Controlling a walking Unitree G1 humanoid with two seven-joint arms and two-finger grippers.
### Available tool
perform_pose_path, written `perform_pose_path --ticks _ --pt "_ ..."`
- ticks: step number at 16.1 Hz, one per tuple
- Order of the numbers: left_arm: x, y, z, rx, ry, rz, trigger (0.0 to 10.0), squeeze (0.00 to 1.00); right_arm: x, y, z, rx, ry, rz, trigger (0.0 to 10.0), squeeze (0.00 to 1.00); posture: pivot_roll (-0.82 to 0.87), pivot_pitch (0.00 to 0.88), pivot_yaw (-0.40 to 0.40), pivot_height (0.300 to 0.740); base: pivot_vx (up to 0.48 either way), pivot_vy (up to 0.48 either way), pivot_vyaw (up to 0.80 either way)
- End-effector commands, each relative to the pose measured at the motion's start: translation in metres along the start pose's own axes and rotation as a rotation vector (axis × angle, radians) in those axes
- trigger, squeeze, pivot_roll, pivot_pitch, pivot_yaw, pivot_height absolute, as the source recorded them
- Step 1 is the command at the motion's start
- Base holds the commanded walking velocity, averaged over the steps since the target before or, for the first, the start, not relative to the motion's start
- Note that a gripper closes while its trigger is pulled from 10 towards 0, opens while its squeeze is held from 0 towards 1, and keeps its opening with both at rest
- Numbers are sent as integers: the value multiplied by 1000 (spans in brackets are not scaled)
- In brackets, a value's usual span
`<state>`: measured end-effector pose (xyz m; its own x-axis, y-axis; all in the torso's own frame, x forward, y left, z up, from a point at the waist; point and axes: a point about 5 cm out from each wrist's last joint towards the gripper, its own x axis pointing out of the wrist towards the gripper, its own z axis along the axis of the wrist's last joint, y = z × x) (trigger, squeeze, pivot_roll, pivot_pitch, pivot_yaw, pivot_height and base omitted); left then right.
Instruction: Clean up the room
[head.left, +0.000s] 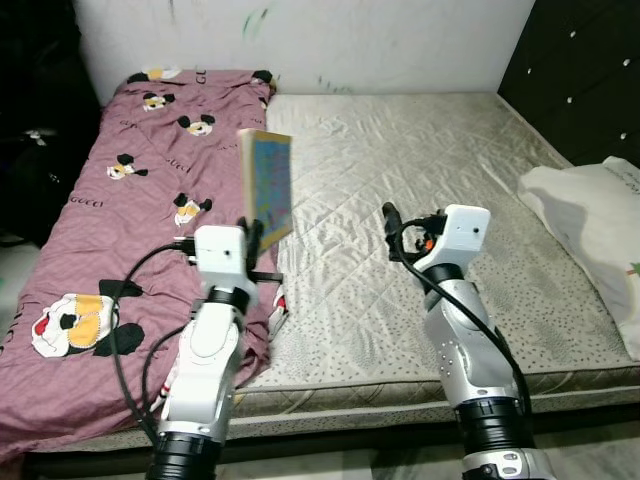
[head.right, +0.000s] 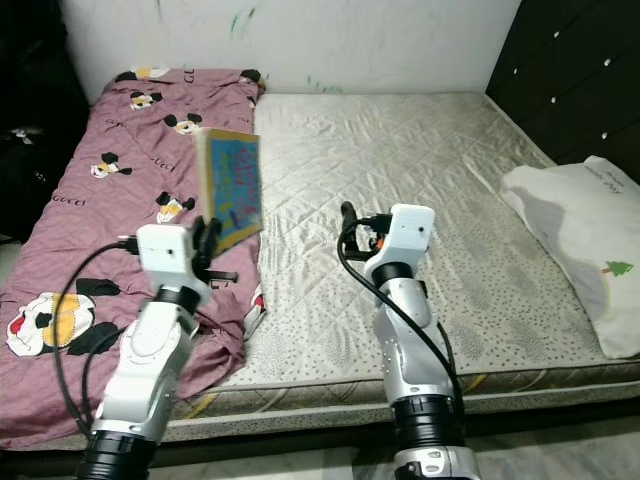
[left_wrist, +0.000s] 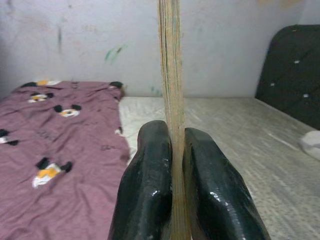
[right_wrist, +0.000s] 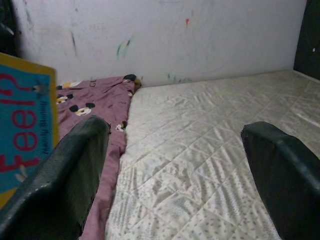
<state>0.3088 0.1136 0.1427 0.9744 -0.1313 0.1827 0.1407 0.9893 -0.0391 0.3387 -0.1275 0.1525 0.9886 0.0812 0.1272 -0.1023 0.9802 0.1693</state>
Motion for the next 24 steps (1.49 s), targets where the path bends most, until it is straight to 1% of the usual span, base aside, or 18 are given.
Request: perform_pose_path --ticks 1,10,12,13,14,15,16,17,18,19,20,21,24 --pt "5 -1 12 5 -58 -9 10000 0 2 3 0 -3 1 9 10000 0 -48 47 -12 740 0 -277 0" --pt "6 -1 11 7 -58 -6 10000 0 3 3 -1 -17 6 15 10000 0 -43 32 -16 740 0 -272 0" --pt "4 3 10 24 -58 13 10000 0 2 2 -3 -25 9 23 10000 0 -37 23 -16 740 0 -257 0" --pt "3 9 9 14 -54 55 10000 0 1 1 -5 -30 13 26 10000 0 -36 22 -16 740 0 0 0" --pt "-1 15 6 53 -49 110 10000 0 0 -1 -7 -40 19 27 10000 0 -32 17 -15 740 0 0 0" --pt "-3 17 4 76 -37 129 10000 0 -2 -3 -9 -46 27 27 10000 0 -27 7 -9 740 0 0 0" --pt "-7 20 -1 69 -7 146 10000 0 -5 -6 -15 -46 47 32 10000 0 -17 0 -6 740 0 0 0" --pt "-10 22 -4 45 10 144 10000 0 -7 -10 -19 -53 56 30 10000 0 -10 0 -6 740 0 0 0" --pt "-18 26 -4 61 -2 145 10000 0 -12 -16 -21 -58 60 19 10000 0 0 0 -6 740 0 0 0" --pt "-24 30 -7 38 8 143 10000 0 -15 -21 -23 -66 60 9 10000 0 5 0 -4 740 0 0 0" --pt "-28 34 -9 36 19 159 10000 0 -18 -25 -24 -72 60 -1 10000 0 7 0 -1 740 0 0 0" --pt "-32 40 -9 67 16 163 10000 0 -22 -30 -25 -89 60 -11 10000 0 9 0 2 740 0 0 0" --pt "-39 45 -11 79 37 170 10000 0 -28 -37 -28 -107 73 -23 10000 0 11 0 0 740 0 0 0"
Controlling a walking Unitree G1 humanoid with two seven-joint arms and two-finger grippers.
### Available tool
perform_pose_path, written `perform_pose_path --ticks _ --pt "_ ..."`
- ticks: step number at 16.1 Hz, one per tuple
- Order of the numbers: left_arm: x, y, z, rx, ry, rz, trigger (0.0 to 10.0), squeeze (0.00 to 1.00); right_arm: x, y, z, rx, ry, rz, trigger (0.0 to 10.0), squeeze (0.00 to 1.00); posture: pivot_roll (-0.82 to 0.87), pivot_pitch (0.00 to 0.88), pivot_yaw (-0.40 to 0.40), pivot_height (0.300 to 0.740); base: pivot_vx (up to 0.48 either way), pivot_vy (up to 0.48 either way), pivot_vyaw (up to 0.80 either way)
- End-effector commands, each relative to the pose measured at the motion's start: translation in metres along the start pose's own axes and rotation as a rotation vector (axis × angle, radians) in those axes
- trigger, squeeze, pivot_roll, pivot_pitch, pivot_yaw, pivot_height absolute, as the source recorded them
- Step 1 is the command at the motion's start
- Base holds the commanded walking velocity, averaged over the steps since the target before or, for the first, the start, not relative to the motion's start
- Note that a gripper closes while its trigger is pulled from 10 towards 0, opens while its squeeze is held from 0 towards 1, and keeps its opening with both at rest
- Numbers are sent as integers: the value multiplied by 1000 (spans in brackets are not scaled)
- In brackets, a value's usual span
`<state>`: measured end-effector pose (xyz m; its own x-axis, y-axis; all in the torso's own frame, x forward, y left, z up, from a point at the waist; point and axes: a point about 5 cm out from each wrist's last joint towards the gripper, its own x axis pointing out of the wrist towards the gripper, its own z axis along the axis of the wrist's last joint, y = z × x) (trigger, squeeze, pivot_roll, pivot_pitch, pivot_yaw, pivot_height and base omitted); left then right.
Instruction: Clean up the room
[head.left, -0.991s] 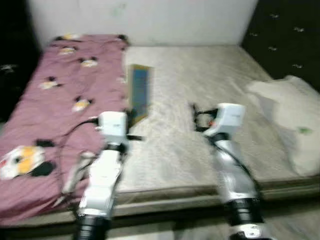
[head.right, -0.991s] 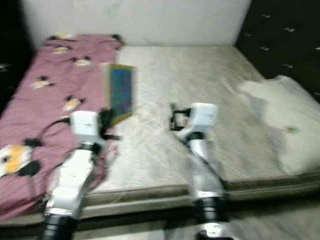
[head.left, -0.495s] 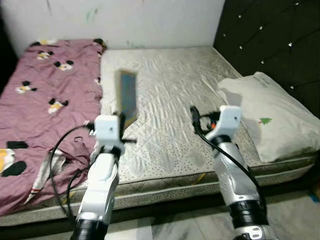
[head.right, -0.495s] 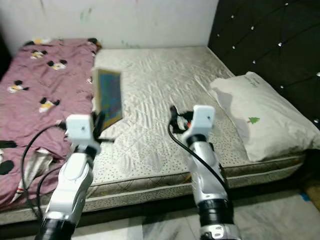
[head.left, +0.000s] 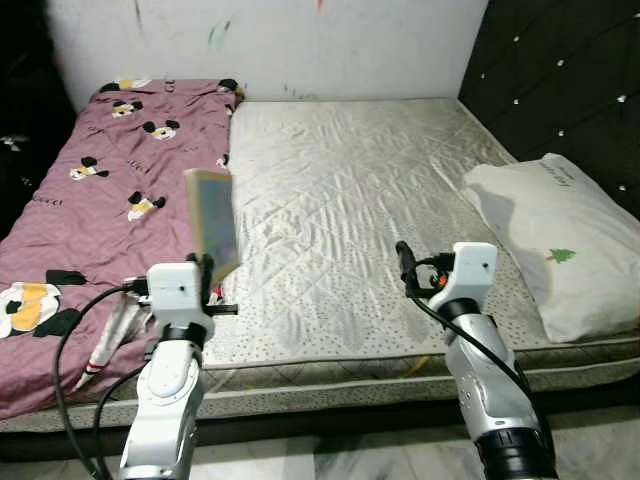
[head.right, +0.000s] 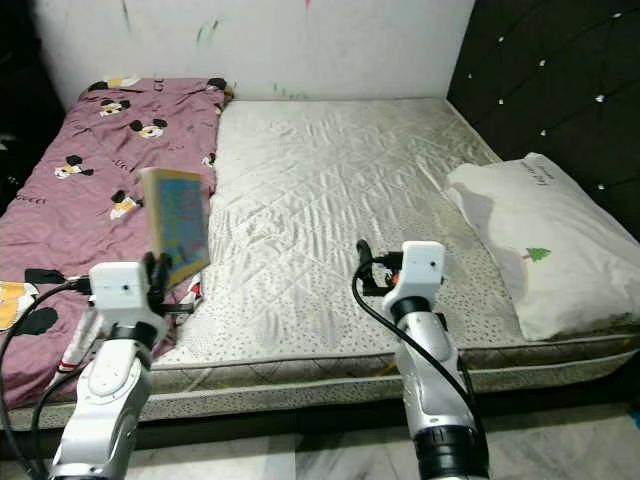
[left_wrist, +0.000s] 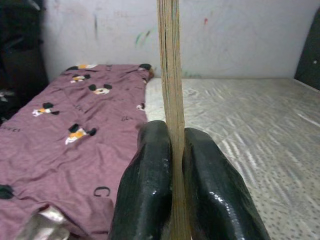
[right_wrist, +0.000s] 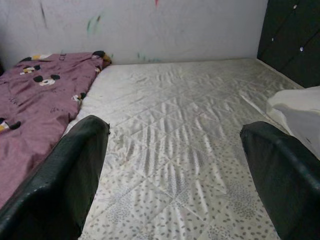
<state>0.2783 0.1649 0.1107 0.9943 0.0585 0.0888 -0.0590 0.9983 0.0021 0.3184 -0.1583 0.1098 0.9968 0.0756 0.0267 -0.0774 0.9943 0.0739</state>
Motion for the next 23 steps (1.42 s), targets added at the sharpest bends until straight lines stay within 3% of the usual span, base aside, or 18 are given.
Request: perform_pose_path --ticks 1,8,14,23 --pt "0 -2 11 11 -56 -28 10000 0 -2 -4 3 -12 -21 -8 10000 0 12 0 -2 740 0 0 0" --pt "1 -17 10 -38 -81 -96 10000 0 2 15 3 -45 -47 80 10000 0 -12 0 1 740 0 0 164" --pt "10 -23 16 -53 -111 -171 10000 0 3 4 2 -61 -49 40 10000 0 -26 0 8 740 348 0 0" --pt "8 -30 9 -72 -93 -176 10000 0 5 0 4 -109 -53 51 10000 0 -44 0 -6 740 262 0 0"
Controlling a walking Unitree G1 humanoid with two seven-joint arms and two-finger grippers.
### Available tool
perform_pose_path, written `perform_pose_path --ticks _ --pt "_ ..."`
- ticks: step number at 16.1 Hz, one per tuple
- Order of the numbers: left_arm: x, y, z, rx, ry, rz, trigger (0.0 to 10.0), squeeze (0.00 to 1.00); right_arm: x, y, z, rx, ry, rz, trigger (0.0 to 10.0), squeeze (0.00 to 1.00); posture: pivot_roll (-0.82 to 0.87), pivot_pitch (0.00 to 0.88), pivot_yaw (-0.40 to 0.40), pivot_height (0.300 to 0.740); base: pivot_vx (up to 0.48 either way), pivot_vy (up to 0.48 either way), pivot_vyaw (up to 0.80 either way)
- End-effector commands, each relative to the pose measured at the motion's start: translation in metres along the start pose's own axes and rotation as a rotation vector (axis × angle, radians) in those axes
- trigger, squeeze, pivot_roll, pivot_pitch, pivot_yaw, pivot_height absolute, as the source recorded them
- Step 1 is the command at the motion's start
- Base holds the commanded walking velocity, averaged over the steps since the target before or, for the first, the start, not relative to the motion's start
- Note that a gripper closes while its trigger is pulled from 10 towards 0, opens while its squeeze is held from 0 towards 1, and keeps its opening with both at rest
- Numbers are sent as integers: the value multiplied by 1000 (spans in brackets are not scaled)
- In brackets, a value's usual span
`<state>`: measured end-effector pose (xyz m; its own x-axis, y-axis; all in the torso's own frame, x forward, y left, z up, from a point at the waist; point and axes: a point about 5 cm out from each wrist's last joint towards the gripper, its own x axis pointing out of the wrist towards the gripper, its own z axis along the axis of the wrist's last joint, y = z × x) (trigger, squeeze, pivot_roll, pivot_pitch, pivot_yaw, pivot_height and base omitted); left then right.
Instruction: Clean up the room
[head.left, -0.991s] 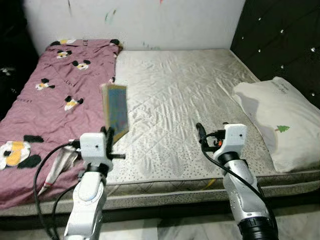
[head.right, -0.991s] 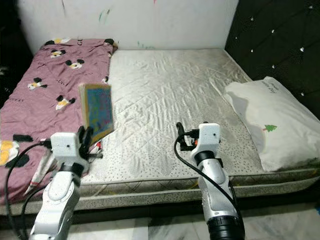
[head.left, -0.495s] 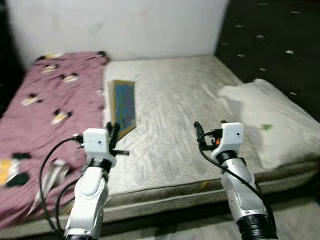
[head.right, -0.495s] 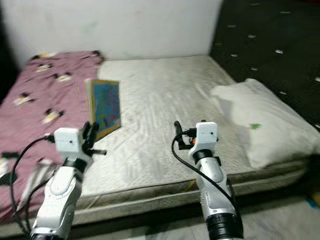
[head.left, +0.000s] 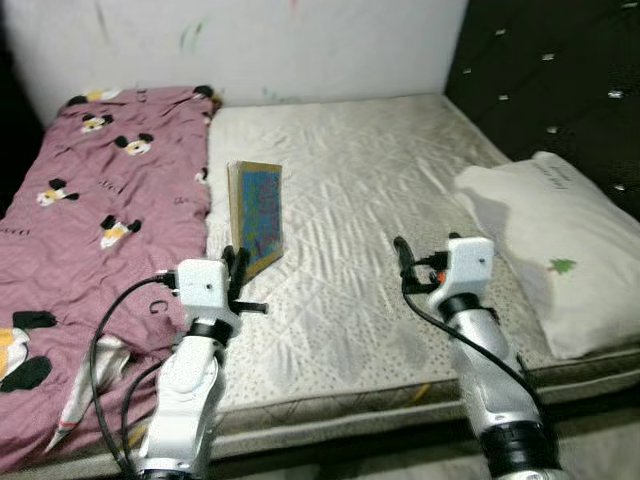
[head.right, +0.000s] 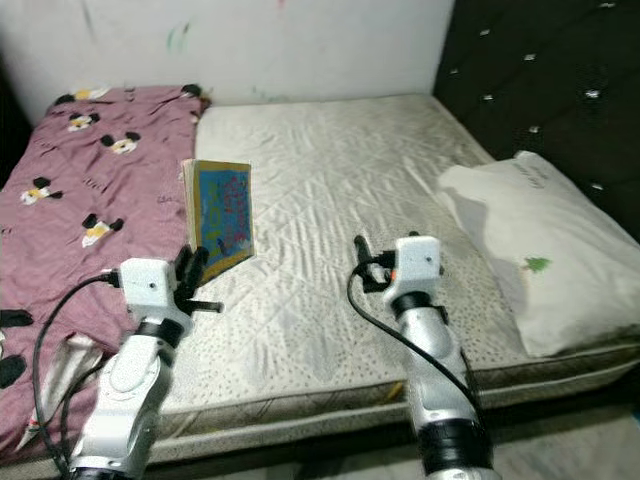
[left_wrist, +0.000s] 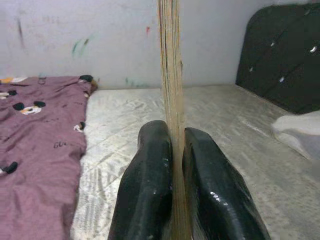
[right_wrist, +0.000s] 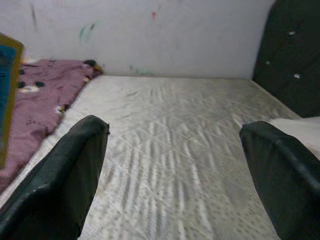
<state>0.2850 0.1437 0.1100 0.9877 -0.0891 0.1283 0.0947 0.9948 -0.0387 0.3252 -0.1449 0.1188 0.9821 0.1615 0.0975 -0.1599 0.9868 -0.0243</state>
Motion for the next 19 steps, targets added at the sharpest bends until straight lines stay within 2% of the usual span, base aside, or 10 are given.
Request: perform_pose_path --ticks 1,6,11,15,19 --pt "5 -8 9 -7 -56 -27 10000 0 -5 -13 -5 -19 19 -35 10000 0 -45 0 -5 740 266 0 0" --pt "10 -8 10 -8 -63 -35 10000 0 1 -12 -4 -39 10 -36 10000 0 -39 0 8 740 339 0 0" --pt "14 -1 10 23 -49 25 10000 0 8 -10 -1 -26 -8 -46 10000 0 -22 0 20 740 0 0 136" --pt "27 5 22 51 -88 48 10000 0 16 -10 2 -33 -16 -42 10000 0 -7 0 0 740 0 0 0" --pt "33 11 38 38 -127 61 10000 0 22 -9 3 -28 -21 -45 10000 0 4 0 -3 740 0 0 0"
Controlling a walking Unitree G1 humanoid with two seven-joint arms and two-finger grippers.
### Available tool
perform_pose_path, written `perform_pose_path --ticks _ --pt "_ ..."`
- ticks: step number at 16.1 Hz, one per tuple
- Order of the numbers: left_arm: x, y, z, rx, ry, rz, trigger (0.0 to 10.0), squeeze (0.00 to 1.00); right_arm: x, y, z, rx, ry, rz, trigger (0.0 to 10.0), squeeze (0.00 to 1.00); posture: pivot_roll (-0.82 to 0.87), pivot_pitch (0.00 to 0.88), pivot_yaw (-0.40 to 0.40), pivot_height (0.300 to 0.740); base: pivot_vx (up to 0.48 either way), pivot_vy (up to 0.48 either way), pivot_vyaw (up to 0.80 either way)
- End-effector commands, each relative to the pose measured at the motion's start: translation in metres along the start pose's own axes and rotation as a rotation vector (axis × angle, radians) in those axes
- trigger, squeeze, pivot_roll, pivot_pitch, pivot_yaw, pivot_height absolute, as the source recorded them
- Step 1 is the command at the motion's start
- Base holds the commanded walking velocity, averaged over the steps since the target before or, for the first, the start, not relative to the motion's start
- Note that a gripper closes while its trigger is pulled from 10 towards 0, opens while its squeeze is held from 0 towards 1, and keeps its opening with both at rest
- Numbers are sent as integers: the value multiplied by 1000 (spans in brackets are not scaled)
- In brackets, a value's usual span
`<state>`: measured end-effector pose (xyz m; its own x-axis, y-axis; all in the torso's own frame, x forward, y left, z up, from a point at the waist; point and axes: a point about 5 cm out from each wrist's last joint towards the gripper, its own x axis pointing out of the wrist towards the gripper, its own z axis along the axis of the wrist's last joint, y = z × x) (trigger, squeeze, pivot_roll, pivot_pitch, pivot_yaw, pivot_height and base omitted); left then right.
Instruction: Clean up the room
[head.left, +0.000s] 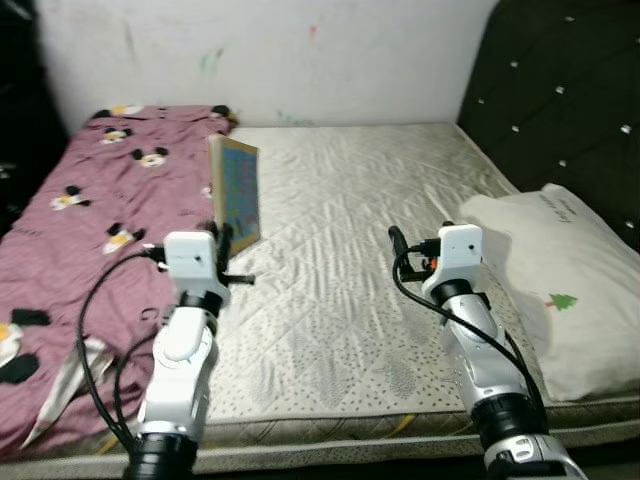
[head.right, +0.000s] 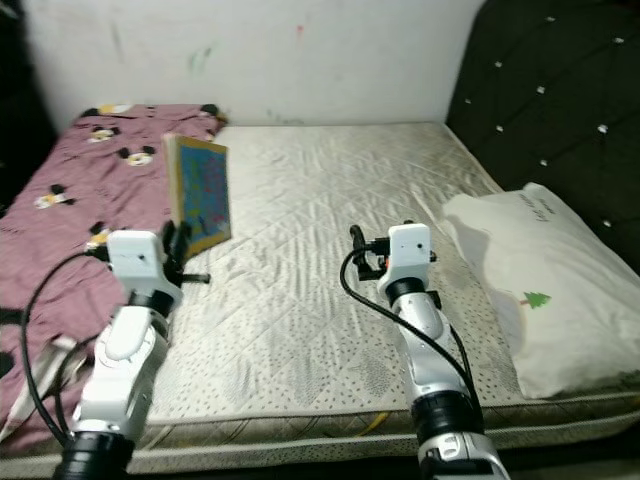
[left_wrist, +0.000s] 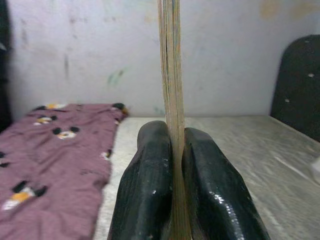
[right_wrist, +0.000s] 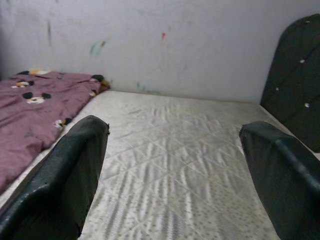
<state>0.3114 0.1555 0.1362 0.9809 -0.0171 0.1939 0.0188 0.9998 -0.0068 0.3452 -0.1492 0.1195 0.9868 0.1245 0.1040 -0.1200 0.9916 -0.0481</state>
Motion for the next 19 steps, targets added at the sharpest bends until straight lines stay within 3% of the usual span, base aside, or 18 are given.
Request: perform_pose_path --ticks 1,8,12,14,19 --pt "8 -1 12 8 -58 -14 10000 0 4 1 5 5 -22 -9 10000 0 -4 0 4 740 0 0 0" --pt "7 -31 -11 -17 1 -102 10000 0 -4 -8 0 -10 -39 -45 10000 0 -67 0 41 740 0 0 0" --pt "1 -20 -13 -10 8 -95 10000 0 -15 -12 -11 -16 -8 -57 10000 0 -40 0 32 740 0 -142 0" --pt "-10 -11 -20 1 32 -81 10000 0 -18 -8 -14 -15 5 -44 10000 0 -25 0 20 740 0 -307 0" --pt "-21 -12 -23 -14 53 -74 10000 0 -19 -9 -11 -28 6 -25 10000 0 -30 0 10 740 0 -331 0"
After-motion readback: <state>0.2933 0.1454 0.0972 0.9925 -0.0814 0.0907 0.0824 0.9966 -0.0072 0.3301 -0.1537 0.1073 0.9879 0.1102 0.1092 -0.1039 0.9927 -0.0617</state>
